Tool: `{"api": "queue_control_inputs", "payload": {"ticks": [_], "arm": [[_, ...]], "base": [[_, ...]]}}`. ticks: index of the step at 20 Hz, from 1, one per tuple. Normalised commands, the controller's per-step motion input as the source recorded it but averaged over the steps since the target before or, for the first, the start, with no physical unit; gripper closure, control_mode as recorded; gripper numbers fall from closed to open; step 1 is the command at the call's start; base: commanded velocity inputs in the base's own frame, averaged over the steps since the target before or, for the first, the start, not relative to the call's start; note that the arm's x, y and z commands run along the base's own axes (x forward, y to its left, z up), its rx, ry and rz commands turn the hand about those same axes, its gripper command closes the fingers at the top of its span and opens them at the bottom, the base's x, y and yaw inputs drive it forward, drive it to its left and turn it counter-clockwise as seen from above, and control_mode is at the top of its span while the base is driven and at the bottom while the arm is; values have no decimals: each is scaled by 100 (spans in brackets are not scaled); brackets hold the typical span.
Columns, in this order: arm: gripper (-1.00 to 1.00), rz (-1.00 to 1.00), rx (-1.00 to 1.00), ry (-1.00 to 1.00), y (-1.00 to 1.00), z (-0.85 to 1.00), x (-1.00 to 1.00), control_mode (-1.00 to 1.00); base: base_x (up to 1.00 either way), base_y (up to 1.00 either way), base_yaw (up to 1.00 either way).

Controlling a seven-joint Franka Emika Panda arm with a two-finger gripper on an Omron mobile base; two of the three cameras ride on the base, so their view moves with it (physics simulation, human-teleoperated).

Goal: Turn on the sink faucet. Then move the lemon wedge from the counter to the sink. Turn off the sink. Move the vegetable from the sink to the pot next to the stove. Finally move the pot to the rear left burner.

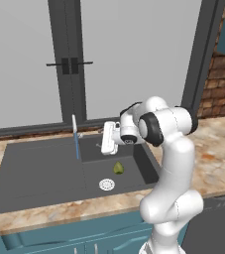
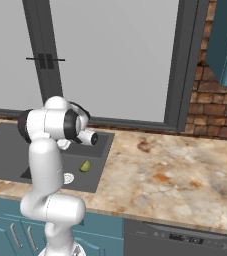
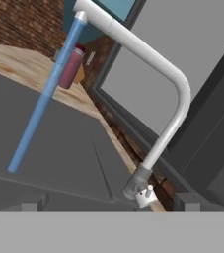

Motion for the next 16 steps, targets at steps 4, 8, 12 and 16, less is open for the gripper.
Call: {"api": "queue_control_inputs", "payload": {"ticks": [4, 8, 12, 16], "arm": [[-100, 1, 1, 0, 0, -9, 8, -100], [-100, 2, 0, 0, 0, -27, 15, -100], [-100, 1, 0, -6, 3, -9, 24, -100], [-100, 0, 0, -11, 31, 0, 28, -100]], "base": [[0, 0, 0], [0, 0, 0], [0, 0, 0], [0, 0, 0]]}}
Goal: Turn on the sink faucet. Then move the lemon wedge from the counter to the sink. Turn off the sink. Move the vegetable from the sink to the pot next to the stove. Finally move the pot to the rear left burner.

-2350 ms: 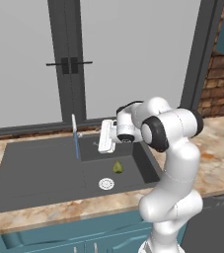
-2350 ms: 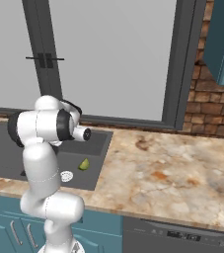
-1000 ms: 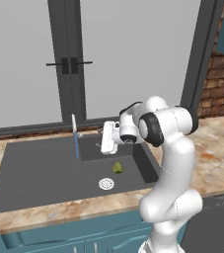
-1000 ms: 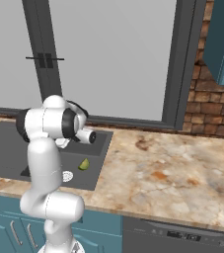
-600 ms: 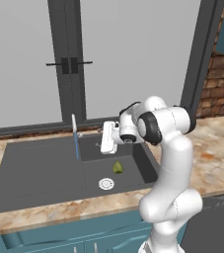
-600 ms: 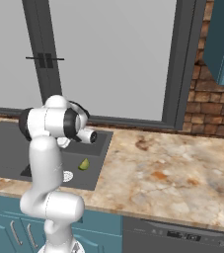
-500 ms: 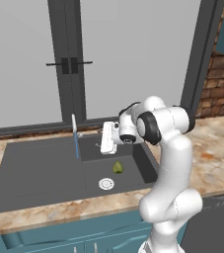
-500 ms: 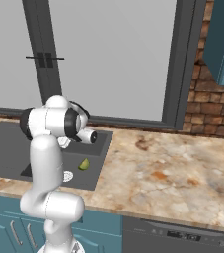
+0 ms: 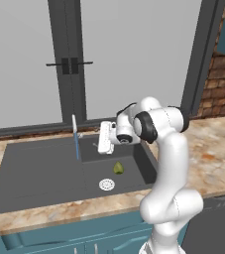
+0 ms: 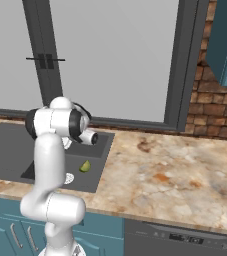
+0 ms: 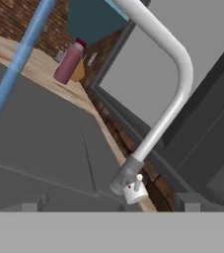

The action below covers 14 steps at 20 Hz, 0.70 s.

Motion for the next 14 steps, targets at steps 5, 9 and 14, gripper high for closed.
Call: {"api": "queue_control_inputs", "payload": {"ticks": [5, 9, 14], "arm": [[-100, 0, 0, -5, 33, -13, 30, -100], [-100, 1, 0, 0, 8, -11, 44, -100], [-100, 3, 0, 0, 3, -11, 46, -100]], "base": [[0, 0, 0], [0, 0, 0], [0, 0, 0]]}}
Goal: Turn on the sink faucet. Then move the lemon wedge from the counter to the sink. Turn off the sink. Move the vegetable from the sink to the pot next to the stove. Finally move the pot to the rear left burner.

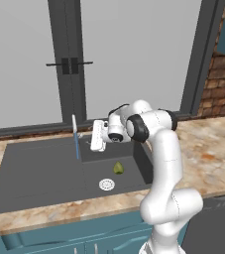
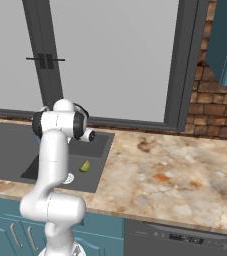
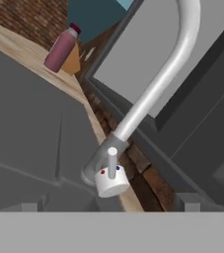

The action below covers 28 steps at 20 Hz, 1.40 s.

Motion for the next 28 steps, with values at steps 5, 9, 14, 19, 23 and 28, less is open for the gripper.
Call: {"api": "queue_control_inputs", "payload": {"ticks": [5, 9, 14, 19, 23, 28], "arm": [[-100, 4, -1, 0, 9, -23, 34, -100], [-100, 7, 0, 0, 29, -1, 12, -100], [-100, 8, 0, 0, 37, 0, 0, -100], [-100, 10, 0, 0, 41, 6, 5, -100], [-100, 10, 0, 0, 40, 12, 0, -100], [-100, 8, 0, 0, 48, 10, 0, -100]], "base": [[0, 0, 0], [0, 0, 0], [0, 0, 0], [0, 0, 0], [0, 0, 0], [0, 0, 0]]}}
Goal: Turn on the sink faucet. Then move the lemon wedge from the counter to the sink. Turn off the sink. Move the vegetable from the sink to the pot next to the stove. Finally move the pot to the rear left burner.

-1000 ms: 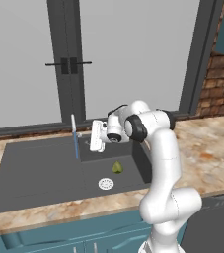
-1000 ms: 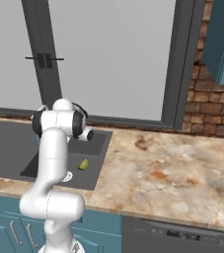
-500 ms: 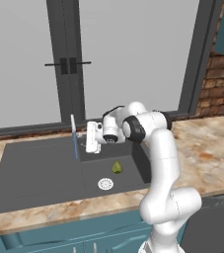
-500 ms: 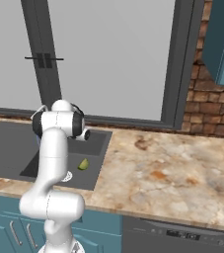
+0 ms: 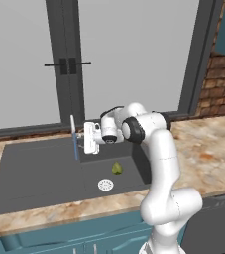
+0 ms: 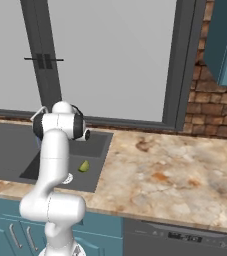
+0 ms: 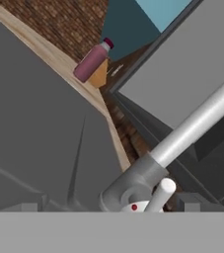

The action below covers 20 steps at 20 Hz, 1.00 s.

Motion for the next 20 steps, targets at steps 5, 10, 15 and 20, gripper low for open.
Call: {"api": "queue_control_inputs", "payload": {"ticks": [5, 10, 15, 20], "arm": [[-100, 8, 0, 0, 53, 6, 0, -100], [-100, 5, 0, 0, 65, 11, 0, -100], [-100, 3, -2, 0, 72, 16, -1, -100], [-100, 2, -3, 0, 75, 20, -7, -100]], "base": [[0, 0, 0], [0, 0, 0], [0, 0, 0], [0, 0, 0]]}}
